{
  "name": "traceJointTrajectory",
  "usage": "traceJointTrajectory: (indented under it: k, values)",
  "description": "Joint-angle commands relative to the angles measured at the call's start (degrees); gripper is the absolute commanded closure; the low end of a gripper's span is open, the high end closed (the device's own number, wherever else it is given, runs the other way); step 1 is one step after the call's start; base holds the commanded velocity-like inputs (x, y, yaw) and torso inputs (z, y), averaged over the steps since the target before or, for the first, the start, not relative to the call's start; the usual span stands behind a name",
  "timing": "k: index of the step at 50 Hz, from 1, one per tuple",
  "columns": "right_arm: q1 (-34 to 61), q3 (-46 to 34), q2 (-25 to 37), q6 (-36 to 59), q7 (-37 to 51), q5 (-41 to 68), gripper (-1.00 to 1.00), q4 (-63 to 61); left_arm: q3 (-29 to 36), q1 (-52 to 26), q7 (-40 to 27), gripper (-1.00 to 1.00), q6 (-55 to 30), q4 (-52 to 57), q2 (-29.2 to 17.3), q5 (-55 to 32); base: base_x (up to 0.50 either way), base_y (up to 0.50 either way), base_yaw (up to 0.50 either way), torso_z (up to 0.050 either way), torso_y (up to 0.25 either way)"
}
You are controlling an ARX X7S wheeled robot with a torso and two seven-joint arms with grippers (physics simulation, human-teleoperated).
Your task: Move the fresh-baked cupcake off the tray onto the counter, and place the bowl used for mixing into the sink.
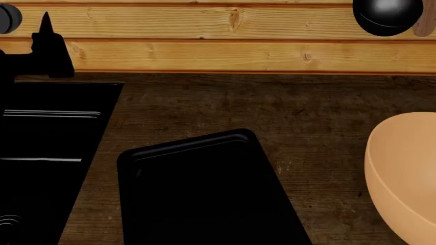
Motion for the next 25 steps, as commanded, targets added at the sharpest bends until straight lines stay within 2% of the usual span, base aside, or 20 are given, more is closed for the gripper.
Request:
traceJointTrajectory:
  k: [1,12,25]
  values:
    - [13.17,-0.61,-5.39,6.74,-0.7,-7.01,-1.0,2.0,-0.41,0.11,0.28,-1.0,0.47,-0.26,0.22,-0.46,0.0,0.0,0.0,0.0,0.0]
    - [17.65,-1.1,-6.31,8.8,-1.55,-8.92,-1.0,1.89,-0.38,-0.06,0.07,-1.0,0.4,-0.24,0.05,-0.72,0.0,0.0,0.0,0.0,0.0]
    - [23.9,-2.66,-11.62,13.91,-4.97,-8.39,-1.0,5.56,-0.29,-0.43,-0.13,-1.0,0.44,-0.58,-0.01,-1.0,0.0,0.0,0.0,0.0,0.0]
